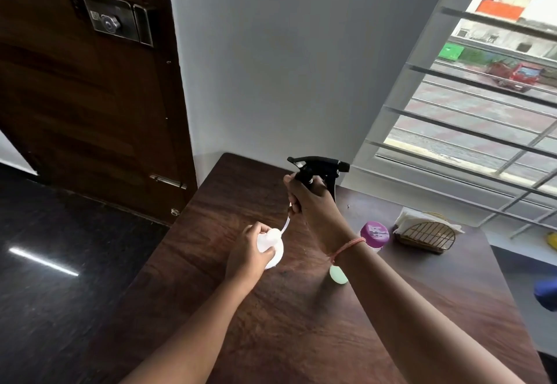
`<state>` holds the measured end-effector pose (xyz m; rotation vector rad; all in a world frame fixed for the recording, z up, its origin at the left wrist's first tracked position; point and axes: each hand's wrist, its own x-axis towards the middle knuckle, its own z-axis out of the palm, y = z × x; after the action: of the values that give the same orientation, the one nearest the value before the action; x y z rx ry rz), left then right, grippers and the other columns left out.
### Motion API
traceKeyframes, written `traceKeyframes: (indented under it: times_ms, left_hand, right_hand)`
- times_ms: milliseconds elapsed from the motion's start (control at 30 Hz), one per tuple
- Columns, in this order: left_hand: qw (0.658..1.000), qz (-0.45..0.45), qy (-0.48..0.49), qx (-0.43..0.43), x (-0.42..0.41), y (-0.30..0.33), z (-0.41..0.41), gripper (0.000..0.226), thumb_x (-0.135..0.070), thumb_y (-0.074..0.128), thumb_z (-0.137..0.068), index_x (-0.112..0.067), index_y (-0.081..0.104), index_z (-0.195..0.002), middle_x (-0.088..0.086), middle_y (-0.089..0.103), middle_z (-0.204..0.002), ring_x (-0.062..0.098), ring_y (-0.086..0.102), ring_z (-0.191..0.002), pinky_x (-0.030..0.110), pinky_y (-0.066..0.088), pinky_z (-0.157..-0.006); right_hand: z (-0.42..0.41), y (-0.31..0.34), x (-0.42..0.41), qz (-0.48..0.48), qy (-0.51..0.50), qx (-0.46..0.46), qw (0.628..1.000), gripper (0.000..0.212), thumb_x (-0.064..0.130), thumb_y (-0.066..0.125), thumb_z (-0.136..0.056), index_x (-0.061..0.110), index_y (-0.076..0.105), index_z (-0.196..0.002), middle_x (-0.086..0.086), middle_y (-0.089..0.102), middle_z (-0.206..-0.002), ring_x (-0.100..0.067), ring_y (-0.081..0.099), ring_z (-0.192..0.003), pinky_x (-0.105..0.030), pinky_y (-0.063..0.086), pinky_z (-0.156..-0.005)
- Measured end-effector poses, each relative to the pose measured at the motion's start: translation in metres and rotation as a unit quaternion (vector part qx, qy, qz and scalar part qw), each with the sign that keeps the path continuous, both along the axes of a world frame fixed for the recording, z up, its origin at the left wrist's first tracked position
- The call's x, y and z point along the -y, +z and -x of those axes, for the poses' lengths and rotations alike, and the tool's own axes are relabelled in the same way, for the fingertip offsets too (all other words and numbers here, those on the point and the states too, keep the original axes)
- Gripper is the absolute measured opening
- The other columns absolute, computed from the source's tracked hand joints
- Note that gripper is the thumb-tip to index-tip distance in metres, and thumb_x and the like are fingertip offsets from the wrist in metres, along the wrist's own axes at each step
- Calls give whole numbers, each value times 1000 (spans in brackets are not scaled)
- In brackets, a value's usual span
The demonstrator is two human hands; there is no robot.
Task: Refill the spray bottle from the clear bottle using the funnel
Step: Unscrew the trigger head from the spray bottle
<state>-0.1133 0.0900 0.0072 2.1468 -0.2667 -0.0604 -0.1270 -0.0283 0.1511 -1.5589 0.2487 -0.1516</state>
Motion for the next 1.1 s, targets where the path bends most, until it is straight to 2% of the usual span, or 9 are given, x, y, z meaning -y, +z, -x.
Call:
traceKeyframes:
  times_ms: [167, 267, 367, 500, 567, 700, 800, 967, 1100]
  left_hand:
    - [1000, 9, 13, -9, 0, -6, -3, 30, -17, 71, -72, -27, 58, -97, -9, 58, -104, 10, 57, -95, 24, 43, -78]
    - [999, 17, 34, -15, -3, -11, 0, 34, -19, 72, -75, -26, 57, -105, -8, 56, -107, 7, 52, -96, 22, 42, -80]
    - [998, 30, 47, -29, -7, -15, -2, 34, -23, 72, -78, -26, 56, -108, -11, 53, -107, 5, 49, -97, 22, 42, -81]
    - [996, 55, 44, -46, -11, -14, -7, 33, -22, 76, -74, -25, 59, -102, -7, 59, -106, 9, 53, -98, 23, 40, -81]
    - [995, 65, 48, -54, -11, -14, -8, 32, -23, 77, -72, -26, 60, -99, -8, 59, -106, 8, 53, -96, 23, 41, -80]
    - [995, 65, 49, -64, -13, -13, -9, 34, -24, 78, -72, -28, 60, -101, -9, 58, -108, 7, 51, -94, 30, 49, -83]
    - [994, 57, 53, -82, -12, -10, -8, 34, -25, 77, -74, -30, 59, -102, -9, 57, -111, 8, 50, -96, 37, 53, -85]
    - [990, 77, 67, -100, -11, -5, -10, 33, -21, 78, -73, -26, 60, -100, -6, 62, -112, 12, 55, -103, 29, 46, -88]
    - [989, 70, 69, -107, -11, -6, -12, 37, -22, 78, -73, -23, 61, -106, -4, 63, -114, 17, 57, -107, 26, 44, -88]
  right_hand:
    - [-7, 12, -10, 54, 39, -1, 998, 10, 18, 60, -91, 9, 56, -93, 3, 44, -64, -7, 41, -54, -32, 42, -58]
    - [-8, 21, -22, 91, 90, -3, 992, 3, 11, 56, -92, 9, 58, -90, -5, 41, -66, -14, 39, -59, -27, 39, -55]
    - [-13, 27, -36, 114, 148, -6, 982, 4, 10, 56, -92, 11, 59, -90, -9, 43, -73, -14, 38, -62, -29, 38, -57]
    - [-22, 40, -47, 103, 161, 8, 981, 17, 3, 53, -93, 14, 56, -81, 9, 52, -63, -7, 43, -57, -29, 36, -52]
    - [-25, 46, -46, 129, 163, 26, 978, 20, 3, 54, -92, 17, 57, -78, 14, 55, -60, -1, 50, -55, -30, 41, -53]
    - [-23, 60, -44, 142, 175, 45, 973, 15, -1, 53, -92, 12, 56, -85, 3, 54, -72, 3, 55, -56, -28, 44, -56]
    - [-21, 71, -43, 133, 200, 56, 969, 22, -8, 51, -90, 14, 53, -90, 1, 53, -76, 3, 56, -55, -27, 43, -57]
    - [-15, 83, -39, 128, 218, 66, 965, 20, -13, 49, -89, 2, 51, -101, -3, 52, -79, -9, 50, -64, -29, 45, -63]
    - [-12, 80, -32, 108, 189, 71, 973, 19, -14, 50, -88, 1, 52, -100, -3, 52, -79, -11, 50, -64, -29, 47, -63]
